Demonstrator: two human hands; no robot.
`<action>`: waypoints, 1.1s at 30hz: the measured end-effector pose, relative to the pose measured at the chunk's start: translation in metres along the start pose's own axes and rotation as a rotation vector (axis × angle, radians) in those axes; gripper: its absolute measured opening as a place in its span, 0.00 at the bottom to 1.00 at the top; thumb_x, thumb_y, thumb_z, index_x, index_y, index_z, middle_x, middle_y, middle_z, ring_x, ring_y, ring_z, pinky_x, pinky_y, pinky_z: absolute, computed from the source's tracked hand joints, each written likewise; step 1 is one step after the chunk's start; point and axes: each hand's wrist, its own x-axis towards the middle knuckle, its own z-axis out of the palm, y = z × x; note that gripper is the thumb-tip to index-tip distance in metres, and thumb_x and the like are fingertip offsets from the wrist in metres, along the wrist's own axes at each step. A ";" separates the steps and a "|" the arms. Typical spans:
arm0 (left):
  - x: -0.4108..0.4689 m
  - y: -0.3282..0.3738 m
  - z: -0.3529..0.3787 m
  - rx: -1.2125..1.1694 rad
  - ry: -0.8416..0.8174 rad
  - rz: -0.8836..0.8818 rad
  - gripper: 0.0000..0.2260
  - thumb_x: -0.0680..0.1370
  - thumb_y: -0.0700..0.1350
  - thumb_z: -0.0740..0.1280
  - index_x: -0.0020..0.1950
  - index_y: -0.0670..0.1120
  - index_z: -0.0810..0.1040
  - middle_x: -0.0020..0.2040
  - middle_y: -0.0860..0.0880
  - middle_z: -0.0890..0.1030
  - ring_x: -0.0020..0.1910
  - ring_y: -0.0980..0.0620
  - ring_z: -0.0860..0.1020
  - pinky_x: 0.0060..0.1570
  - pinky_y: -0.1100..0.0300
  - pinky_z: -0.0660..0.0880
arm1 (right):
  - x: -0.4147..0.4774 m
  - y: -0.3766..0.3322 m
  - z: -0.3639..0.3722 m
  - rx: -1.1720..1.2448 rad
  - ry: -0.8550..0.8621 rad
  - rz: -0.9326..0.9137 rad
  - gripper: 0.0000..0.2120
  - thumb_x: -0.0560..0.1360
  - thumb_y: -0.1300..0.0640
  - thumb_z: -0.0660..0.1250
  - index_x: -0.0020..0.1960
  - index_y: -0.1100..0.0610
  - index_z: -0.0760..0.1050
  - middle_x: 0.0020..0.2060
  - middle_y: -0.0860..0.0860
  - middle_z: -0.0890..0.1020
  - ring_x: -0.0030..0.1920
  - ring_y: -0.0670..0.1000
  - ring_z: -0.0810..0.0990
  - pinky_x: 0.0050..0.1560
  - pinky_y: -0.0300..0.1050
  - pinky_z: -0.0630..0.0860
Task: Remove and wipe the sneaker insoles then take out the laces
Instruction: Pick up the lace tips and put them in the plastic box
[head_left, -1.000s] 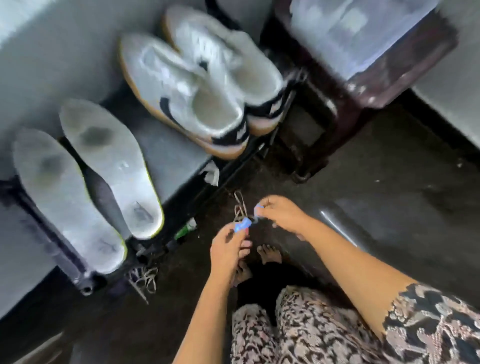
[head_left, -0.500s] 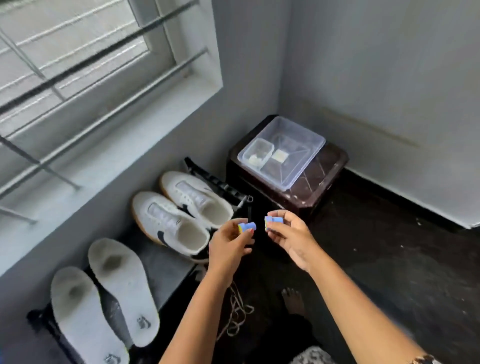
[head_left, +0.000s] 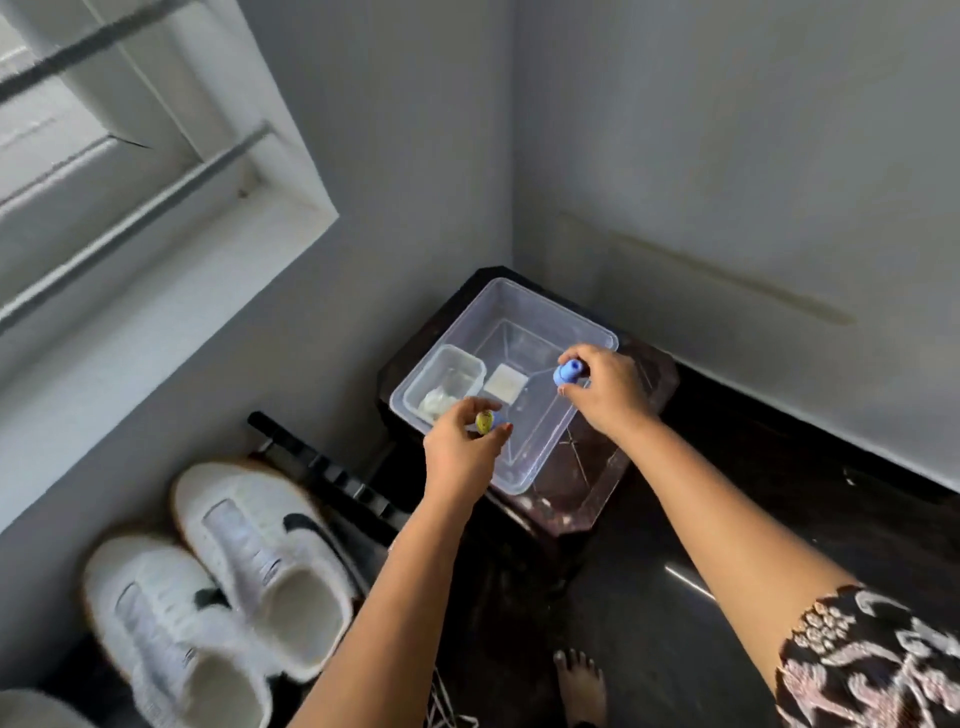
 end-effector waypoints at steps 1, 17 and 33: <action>0.012 -0.003 0.008 -0.005 -0.003 -0.007 0.09 0.72 0.40 0.72 0.47 0.53 0.79 0.43 0.49 0.80 0.38 0.50 0.79 0.49 0.51 0.79 | 0.015 0.009 0.003 -0.106 -0.017 -0.004 0.11 0.70 0.62 0.70 0.52 0.56 0.78 0.48 0.54 0.83 0.49 0.57 0.81 0.47 0.44 0.72; 0.070 -0.010 0.079 -0.170 0.000 -0.213 0.15 0.71 0.35 0.71 0.51 0.51 0.73 0.48 0.52 0.80 0.39 0.56 0.74 0.33 0.73 0.71 | 0.084 0.035 0.032 -0.749 -0.180 -0.133 0.10 0.74 0.64 0.64 0.53 0.54 0.75 0.50 0.51 0.80 0.59 0.55 0.74 0.56 0.49 0.64; 0.075 -0.008 0.091 -0.076 -0.072 -0.153 0.20 0.67 0.34 0.74 0.54 0.50 0.74 0.51 0.54 0.80 0.47 0.55 0.80 0.47 0.60 0.78 | 0.038 0.021 0.024 -0.086 -0.231 -0.053 0.07 0.73 0.58 0.70 0.51 0.56 0.78 0.43 0.51 0.80 0.41 0.47 0.79 0.47 0.43 0.78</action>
